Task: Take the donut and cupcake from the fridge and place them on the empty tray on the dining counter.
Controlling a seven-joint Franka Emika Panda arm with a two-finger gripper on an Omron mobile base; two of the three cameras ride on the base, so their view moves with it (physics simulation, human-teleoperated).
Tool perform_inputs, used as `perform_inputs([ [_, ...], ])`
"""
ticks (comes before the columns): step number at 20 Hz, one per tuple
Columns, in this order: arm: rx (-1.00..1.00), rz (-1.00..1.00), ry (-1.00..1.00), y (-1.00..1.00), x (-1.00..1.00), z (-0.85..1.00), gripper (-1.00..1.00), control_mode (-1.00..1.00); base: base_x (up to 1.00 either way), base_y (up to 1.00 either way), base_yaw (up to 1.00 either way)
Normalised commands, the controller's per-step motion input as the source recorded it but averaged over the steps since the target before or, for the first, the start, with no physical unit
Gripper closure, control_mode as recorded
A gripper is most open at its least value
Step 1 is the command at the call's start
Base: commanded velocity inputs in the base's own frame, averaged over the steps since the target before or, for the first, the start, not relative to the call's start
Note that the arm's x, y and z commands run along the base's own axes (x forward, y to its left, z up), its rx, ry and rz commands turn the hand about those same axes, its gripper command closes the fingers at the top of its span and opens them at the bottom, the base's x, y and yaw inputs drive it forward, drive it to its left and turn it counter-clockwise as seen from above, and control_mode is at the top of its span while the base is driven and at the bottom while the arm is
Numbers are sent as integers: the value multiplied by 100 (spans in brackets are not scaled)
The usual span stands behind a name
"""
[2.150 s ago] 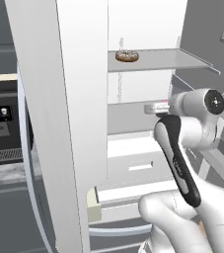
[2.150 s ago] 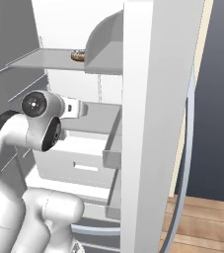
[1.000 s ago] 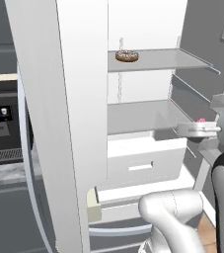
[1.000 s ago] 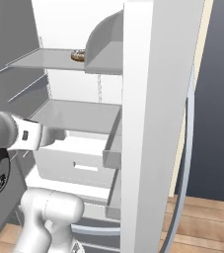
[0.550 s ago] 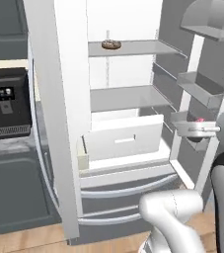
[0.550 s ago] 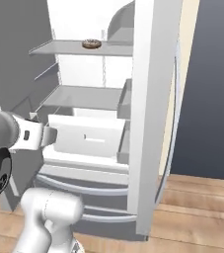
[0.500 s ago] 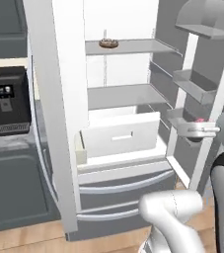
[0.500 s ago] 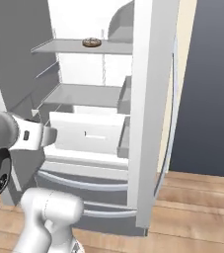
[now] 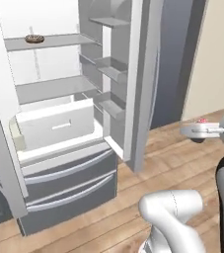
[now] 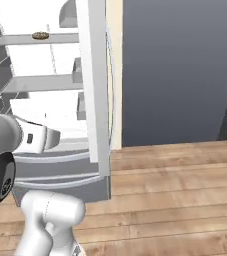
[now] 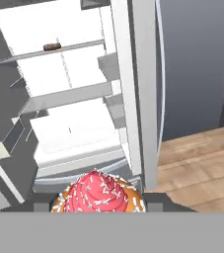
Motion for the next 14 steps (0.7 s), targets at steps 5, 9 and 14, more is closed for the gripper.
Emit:
perform_inputs([
  [5, 0, 0, 0, 0, 0, 0, 100, 100, -4, -51, -66],
  [9, 0, 0, 0, 0, 0, 0, 100, 100, 0, -49, -70],
  [14, 0, 0, 0, 0, 0, 0, 100, 100, 0, -52, -68],
])
